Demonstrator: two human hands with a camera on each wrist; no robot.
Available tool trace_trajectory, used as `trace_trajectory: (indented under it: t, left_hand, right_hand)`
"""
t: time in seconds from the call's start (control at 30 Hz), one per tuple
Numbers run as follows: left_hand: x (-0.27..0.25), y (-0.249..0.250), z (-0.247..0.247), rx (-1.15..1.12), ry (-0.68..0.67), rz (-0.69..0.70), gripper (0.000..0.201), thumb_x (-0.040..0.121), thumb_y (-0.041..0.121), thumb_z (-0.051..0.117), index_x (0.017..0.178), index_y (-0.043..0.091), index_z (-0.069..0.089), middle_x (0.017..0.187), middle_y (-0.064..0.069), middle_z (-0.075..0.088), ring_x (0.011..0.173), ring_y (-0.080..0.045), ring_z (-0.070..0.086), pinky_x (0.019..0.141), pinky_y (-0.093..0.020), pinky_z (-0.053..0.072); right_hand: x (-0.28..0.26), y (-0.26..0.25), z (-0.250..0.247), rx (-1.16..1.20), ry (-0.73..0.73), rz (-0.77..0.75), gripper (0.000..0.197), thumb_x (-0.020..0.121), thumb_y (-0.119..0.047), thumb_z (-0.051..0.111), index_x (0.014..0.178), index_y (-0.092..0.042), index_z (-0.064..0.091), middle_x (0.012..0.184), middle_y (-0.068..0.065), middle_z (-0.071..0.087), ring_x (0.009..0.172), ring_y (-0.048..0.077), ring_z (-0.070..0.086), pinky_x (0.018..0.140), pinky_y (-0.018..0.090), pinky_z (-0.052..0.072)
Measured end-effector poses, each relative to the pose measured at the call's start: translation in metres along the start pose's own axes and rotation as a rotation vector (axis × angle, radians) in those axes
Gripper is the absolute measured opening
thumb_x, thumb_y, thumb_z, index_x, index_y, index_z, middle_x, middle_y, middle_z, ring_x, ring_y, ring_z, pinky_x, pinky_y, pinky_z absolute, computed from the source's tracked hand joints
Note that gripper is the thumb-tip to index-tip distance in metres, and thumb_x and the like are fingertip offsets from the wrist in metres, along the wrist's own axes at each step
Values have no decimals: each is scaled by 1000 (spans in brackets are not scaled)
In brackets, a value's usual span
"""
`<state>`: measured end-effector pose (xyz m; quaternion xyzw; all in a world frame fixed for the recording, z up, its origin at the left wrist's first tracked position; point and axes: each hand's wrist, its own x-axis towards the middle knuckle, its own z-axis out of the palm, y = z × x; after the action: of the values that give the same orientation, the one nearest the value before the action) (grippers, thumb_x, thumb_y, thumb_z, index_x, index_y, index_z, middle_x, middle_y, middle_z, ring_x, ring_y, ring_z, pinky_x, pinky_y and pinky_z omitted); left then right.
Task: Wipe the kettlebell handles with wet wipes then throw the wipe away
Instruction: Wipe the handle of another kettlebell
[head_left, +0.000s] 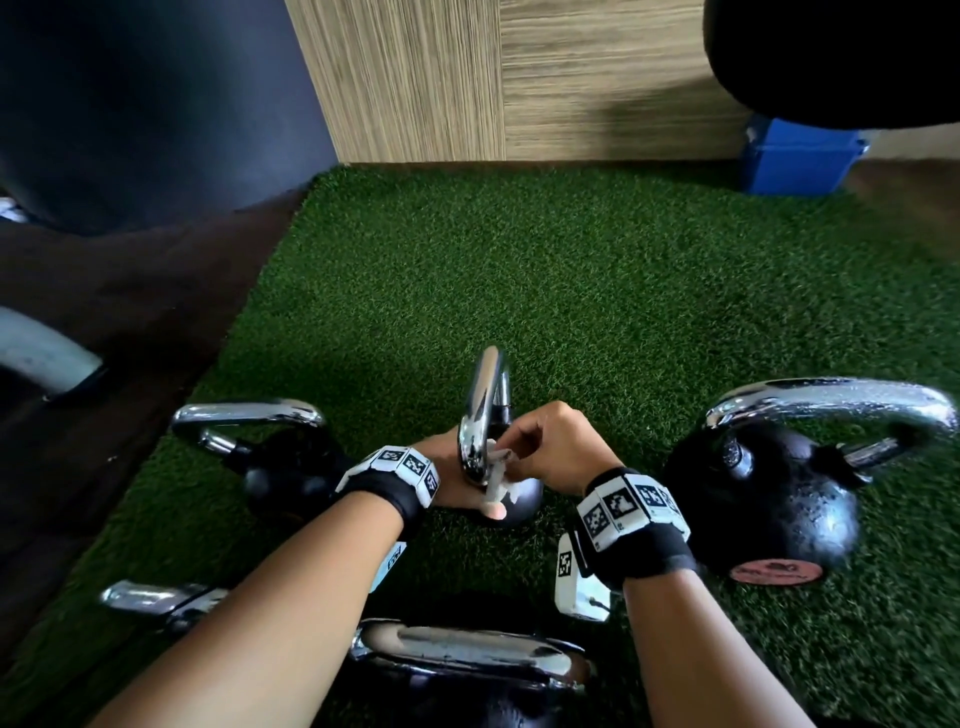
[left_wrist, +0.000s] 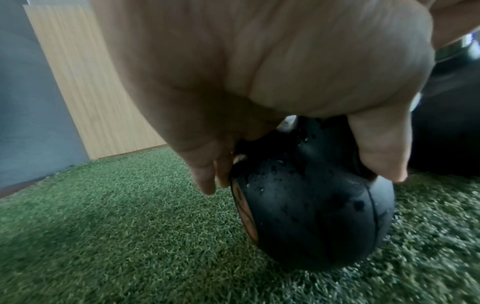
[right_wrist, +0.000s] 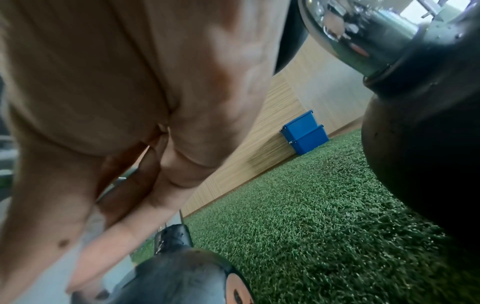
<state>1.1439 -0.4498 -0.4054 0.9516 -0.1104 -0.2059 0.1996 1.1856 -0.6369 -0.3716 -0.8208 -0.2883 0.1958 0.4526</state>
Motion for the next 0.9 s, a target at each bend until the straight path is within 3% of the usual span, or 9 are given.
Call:
trace_trajectory:
  t: [0.1, 0.2, 0.3, 0.47, 0.6, 0.7, 0.77, 0.83, 0.9]
  left_hand:
    - [-4, 1, 3, -37, -3, -16, 49, 77, 36, 84, 119, 35, 58, 116, -1, 58, 105, -18, 57, 98, -35, 52]
    - [-6, 1, 6, 47, 1, -61, 61, 78, 43, 84, 130, 26, 57, 130, -7, 58, 117, -23, 59, 101, -31, 49]
    - [-10, -3, 11, -10, 37, -132, 78, 74, 45, 87, 139, 19, 52, 133, -7, 56, 120, -24, 59, 103, -34, 49]
    - [-12, -5, 20, -94, 59, -222, 86, 68, 45, 91, 137, 12, 52, 130, -8, 61, 118, -28, 63, 101, -41, 52]
    - [-9, -4, 22, -3, 43, -251, 87, 68, 54, 86, 138, 18, 51, 132, -4, 57, 120, -26, 61, 104, -35, 50]
    - [-9, -16, 30, -49, 93, -294, 97, 63, 58, 87, 140, 14, 48, 98, 10, 58, 117, -24, 63, 89, -22, 44]
    - [-7, -17, 31, -11, 80, -270, 90, 63, 60, 86, 135, 21, 51, 91, 14, 50, 116, -24, 63, 91, -25, 47]
    - [-2, -11, 27, 81, 35, -214, 63, 69, 60, 82, 117, 34, 51, 114, 7, 56, 118, -26, 62, 100, -31, 50]
    - [1, -5, 23, 121, 28, -128, 63, 70, 55, 80, 119, 32, 46, 141, -2, 49, 128, -24, 56, 107, -34, 48]
  right_hand:
    - [0, 2, -1, -77, -73, -28, 27, 76, -7, 83, 100, -20, 81, 85, -8, 75, 68, -5, 60, 66, 7, 47]
    - [0, 3, 4, -132, -165, -43, 32, 79, 0, 77, 106, -16, 78, 92, -7, 73, 74, -2, 63, 71, 9, 50]
    - [0, 3, 4, 7, -215, -28, 33, 79, 9, 73, 107, -8, 78, 103, 10, 77, 86, 19, 69, 89, 37, 55]
    - [7, 3, 2, 73, -334, -58, 30, 80, 9, 73, 108, -1, 76, 105, 17, 76, 95, 24, 70, 98, 46, 53]
    - [14, 4, -1, 25, -377, -54, 30, 80, 4, 75, 101, -16, 80, 101, 4, 78, 98, 20, 72, 94, 36, 55]
    - [12, 9, -2, 169, -447, -33, 36, 82, 4, 73, 90, -30, 79, 90, -12, 78, 87, 0, 70, 80, 14, 52]
    - [12, 15, 0, 238, -449, -31, 29, 85, -2, 74, 89, -30, 79, 92, -8, 78, 91, 5, 72, 83, 17, 53]
    - [14, 22, 5, 310, -394, -32, 16, 87, -8, 73, 94, -21, 79, 101, 5, 77, 98, 24, 72, 92, 32, 55]
    - [17, 30, 12, 491, -301, 17, 13, 88, -2, 71, 93, -11, 78, 98, 15, 74, 90, 33, 69, 92, 43, 52]
